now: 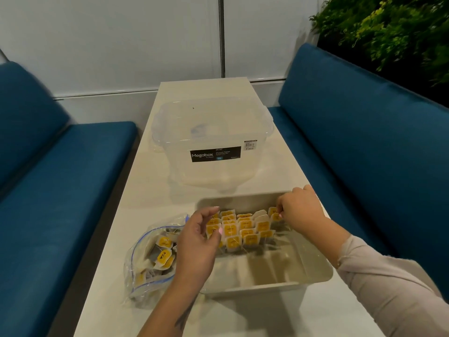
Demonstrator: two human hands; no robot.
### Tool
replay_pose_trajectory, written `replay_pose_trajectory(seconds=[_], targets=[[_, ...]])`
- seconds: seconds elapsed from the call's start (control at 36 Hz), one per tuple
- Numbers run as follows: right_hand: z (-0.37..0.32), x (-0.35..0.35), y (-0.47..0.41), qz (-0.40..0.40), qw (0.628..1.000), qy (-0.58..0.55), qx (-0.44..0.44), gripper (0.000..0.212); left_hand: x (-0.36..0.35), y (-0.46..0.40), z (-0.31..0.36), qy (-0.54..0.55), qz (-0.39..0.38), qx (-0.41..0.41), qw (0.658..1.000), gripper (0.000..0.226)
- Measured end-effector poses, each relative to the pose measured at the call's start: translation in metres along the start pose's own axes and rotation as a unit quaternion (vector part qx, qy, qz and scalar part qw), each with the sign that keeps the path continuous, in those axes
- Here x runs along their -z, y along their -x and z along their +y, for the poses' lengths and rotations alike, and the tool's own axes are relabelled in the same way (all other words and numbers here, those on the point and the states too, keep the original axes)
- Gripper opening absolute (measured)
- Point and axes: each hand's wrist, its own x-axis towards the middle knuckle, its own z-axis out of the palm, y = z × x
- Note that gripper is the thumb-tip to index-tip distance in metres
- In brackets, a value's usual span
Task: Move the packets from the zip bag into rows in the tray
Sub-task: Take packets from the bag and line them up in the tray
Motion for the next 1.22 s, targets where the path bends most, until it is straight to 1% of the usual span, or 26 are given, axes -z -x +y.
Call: replay_pose_trajectory(seconds=[0.31, 0.44, 0.53, 0.67, 0.75, 0.81, 0.94, 1.06, 1.14, 1.22], targets=[[-0.004, -0.011, -0.005, 0.005, 1.000, -0.003, -0.008, 0.025, 0.002, -0.001, 0.002, -0.014, -0.010, 0.007, 1.000, 0.045], [-0.004, -0.011, -0.005, 0.008, 1.000, -0.016, -0.011, 0.024, 0.003, -0.001, 0.002, -0.018, -0.010, 0.012, 1.000, 0.046], [-0.003, -0.009, -0.004, 0.007, 1.000, -0.024, -0.009, 0.019, 0.004, -0.001, 0.003, -0.019, -0.010, 0.011, 1.000, 0.046], [-0.004, 0.001, -0.001, 0.025, 0.997, -0.068, -0.029, 0.020, 0.011, 0.000, 0.005, -0.020, 0.002, -0.002, 1.000, 0.045], [-0.008, 0.013, -0.003, 0.053, 0.992, -0.114, -0.027, 0.014, 0.024, -0.001, 0.007, -0.038, 0.026, -0.015, 0.999, 0.047], [-0.015, 0.023, -0.003, 0.071, 0.988, -0.138, -0.015, 0.019, 0.035, -0.002, 0.010, -0.045, 0.048, -0.020, 0.998, 0.049], [-0.049, 0.052, -0.002, 0.112, 0.975, -0.189, 0.032, 0.019, 0.070, -0.005, 0.013, -0.087, 0.112, -0.032, 0.989, 0.048], [-0.079, 0.070, 0.002, 0.115, 0.964, -0.231, 0.072, 0.018, 0.095, -0.003, 0.010, -0.150, 0.146, -0.044, 0.977, 0.044], [-0.101, 0.077, 0.005, 0.116, 0.955, -0.255, 0.102, 0.016, 0.110, 0.001, 0.002, -0.198, 0.137, -0.006, 0.971, 0.039], [-0.124, 0.079, 0.008, 0.110, 0.948, -0.268, 0.135, 0.016, 0.120, 0.006, -0.007, -0.274, 0.115, 0.031, 0.954, 0.039]])
